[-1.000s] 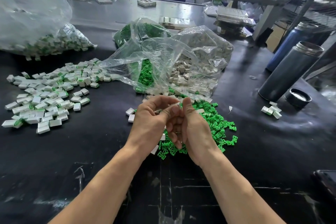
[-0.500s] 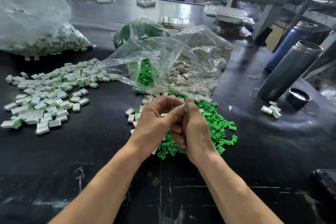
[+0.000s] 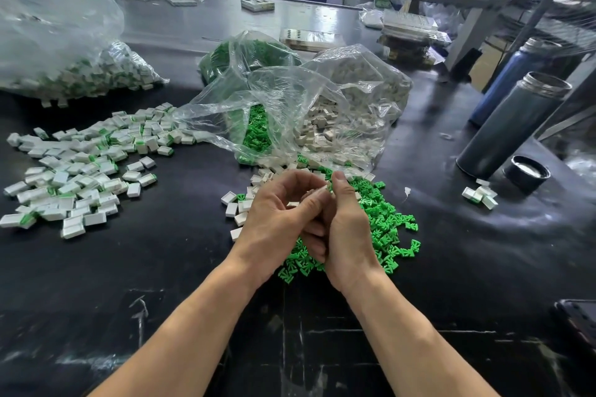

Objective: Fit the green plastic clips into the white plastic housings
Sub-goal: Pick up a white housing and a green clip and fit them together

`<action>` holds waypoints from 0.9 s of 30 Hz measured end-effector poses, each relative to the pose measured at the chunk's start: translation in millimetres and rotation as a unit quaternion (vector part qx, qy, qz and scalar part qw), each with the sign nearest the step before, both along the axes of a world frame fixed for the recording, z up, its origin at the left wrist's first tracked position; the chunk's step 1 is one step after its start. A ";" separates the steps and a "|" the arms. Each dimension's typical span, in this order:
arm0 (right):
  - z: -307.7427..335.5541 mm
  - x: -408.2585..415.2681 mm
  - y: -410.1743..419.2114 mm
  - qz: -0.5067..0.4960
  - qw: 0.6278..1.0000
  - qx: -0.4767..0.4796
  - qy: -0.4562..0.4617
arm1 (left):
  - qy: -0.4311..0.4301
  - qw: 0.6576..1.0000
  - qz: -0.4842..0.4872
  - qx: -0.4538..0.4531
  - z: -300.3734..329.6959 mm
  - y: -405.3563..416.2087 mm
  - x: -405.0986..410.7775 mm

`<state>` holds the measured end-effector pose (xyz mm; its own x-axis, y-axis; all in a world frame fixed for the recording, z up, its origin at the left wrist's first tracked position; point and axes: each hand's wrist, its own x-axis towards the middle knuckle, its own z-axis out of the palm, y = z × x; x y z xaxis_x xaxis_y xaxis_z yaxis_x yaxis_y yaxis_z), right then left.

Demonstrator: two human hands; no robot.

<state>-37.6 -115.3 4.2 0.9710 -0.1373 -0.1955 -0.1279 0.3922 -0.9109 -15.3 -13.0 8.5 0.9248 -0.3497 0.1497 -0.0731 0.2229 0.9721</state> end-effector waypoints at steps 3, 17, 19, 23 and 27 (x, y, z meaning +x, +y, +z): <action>1.5 0.5 0.7 -0.007 1.000 -0.012 0.000 | 0.002 1.000 0.004 -0.006 -1.2 -1.8 -0.5; -1.1 4.2 7.7 -0.116 0.991 -0.057 -0.026 | -0.033 0.999 0.030 0.021 -9.7 -8.0 1.7; -3.2 5.2 8.3 -0.122 0.989 -0.076 -0.038 | -0.037 0.998 0.037 0.025 -9.8 -8.5 1.1; -7.0 7.7 7.7 -0.120 0.984 -0.116 -0.059 | -0.032 0.998 0.041 0.021 -10.0 -9.1 0.3; -11.1 11.1 6.3 -0.118 0.981 -0.137 -0.072 | -0.034 0.998 0.044 0.018 -9.7 -8.5 0.4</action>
